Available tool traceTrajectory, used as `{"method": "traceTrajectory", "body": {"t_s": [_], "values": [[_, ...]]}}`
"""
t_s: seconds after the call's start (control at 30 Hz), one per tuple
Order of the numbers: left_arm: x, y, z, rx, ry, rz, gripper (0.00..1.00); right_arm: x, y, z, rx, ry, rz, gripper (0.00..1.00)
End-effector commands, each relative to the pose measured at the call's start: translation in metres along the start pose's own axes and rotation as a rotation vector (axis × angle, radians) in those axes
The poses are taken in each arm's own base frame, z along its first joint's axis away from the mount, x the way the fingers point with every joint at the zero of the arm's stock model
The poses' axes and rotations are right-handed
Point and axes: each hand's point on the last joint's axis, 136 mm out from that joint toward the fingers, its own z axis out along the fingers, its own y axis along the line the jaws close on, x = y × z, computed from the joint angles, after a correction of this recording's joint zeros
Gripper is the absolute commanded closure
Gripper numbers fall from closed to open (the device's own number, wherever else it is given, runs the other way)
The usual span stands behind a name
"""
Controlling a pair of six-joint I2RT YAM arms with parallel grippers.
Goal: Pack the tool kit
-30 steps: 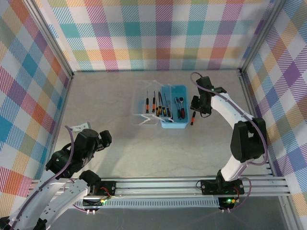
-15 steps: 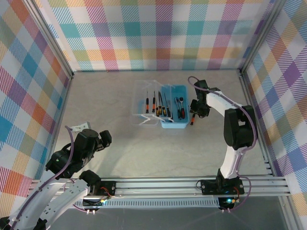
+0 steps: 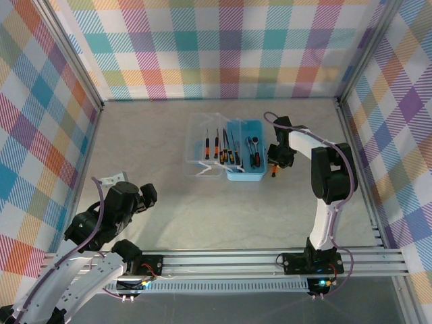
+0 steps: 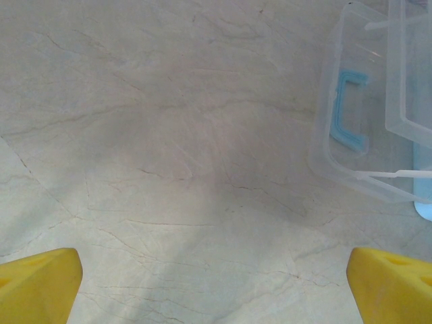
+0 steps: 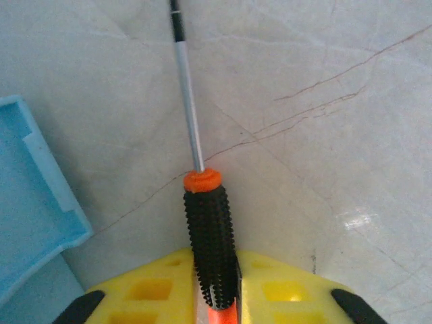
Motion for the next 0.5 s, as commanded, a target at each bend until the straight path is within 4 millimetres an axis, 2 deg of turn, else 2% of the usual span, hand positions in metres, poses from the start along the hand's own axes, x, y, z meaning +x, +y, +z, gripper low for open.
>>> {"method": "traceTrajectory", "body": {"t_s": [0.0,0.17,0.47], "values": [[0.002,-0.002,0.002,0.003,0.005,0.012,0.00,0.009,-0.005,0.008,-0.003,0.024,-0.007,0.83],[0.002,-0.002,0.003,0.003,0.007,0.013,0.00,0.008,-0.006,0.002,-0.008,0.005,-0.005,0.86],[0.003,-0.003,0.004,0.001,0.012,0.017,0.00,0.004,-0.004,-0.029,-0.037,-0.057,-0.038,0.86]]}}
